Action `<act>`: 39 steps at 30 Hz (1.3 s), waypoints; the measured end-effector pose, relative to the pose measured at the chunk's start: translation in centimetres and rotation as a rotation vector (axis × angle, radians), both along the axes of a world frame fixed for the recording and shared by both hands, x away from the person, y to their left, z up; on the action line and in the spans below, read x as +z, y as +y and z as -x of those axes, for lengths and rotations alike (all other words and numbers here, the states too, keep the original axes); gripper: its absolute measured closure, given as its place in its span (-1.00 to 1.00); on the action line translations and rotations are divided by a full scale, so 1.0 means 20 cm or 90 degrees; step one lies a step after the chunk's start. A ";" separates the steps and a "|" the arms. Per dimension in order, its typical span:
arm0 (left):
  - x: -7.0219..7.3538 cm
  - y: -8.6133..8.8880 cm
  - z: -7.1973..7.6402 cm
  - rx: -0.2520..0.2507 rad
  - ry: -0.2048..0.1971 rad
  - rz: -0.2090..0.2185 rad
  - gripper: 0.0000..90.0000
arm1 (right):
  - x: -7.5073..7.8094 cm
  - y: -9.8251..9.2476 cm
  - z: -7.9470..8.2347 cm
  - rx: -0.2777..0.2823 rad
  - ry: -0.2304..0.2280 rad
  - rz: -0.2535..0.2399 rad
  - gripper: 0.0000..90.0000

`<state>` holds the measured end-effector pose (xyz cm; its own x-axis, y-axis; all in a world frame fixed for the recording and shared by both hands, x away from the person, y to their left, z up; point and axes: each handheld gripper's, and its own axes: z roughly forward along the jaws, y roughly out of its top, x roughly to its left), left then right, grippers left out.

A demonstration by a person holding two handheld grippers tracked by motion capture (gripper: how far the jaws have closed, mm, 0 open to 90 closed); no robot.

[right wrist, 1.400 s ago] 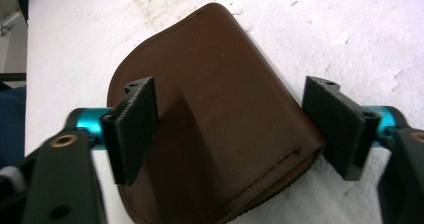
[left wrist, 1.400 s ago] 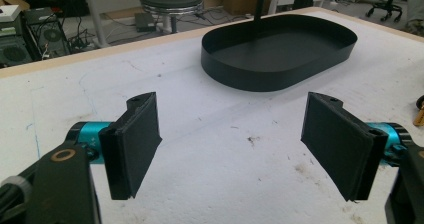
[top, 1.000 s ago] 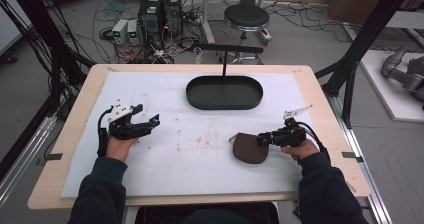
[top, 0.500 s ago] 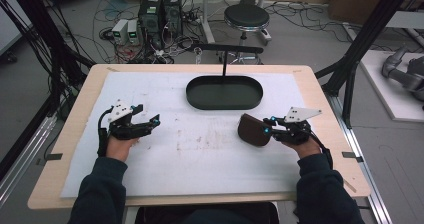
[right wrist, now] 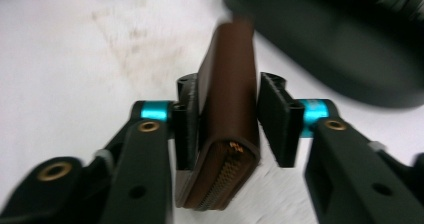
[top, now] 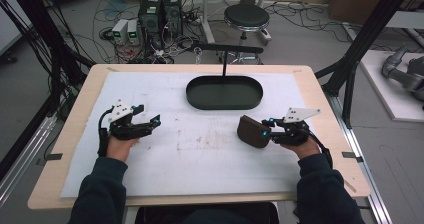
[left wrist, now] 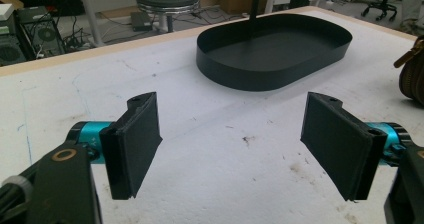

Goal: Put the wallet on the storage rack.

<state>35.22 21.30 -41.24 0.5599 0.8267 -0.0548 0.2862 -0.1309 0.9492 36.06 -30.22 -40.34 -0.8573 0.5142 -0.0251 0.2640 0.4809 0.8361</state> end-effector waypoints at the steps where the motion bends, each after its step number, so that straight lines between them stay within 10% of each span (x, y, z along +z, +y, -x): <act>1: 0.00 0.00 0.00 -0.001 0.001 -0.001 -0.48 | -0.01 0.01 0.00 0.002 0.015 0.011 0.30; 5: 0.00 0.00 0.00 0.000 0.000 0.004 -0.48 | -0.06 0.08 -0.01 0.024 0.032 0.042 0.36; 14: 0.00 0.00 0.00 -0.004 0.003 0.000 -0.48 | -0.08 0.07 -0.03 0.010 0.072 0.004 0.46; 24: 0.00 0.00 0.00 -0.009 0.000 0.003 -0.48 | 0.00 0.08 -0.09 -0.051 0.048 -0.043 0.47; 39: 0.00 0.01 0.00 -0.019 -0.011 0.000 -0.48 | 0.19 0.22 -0.46 -0.176 0.011 -0.098 0.47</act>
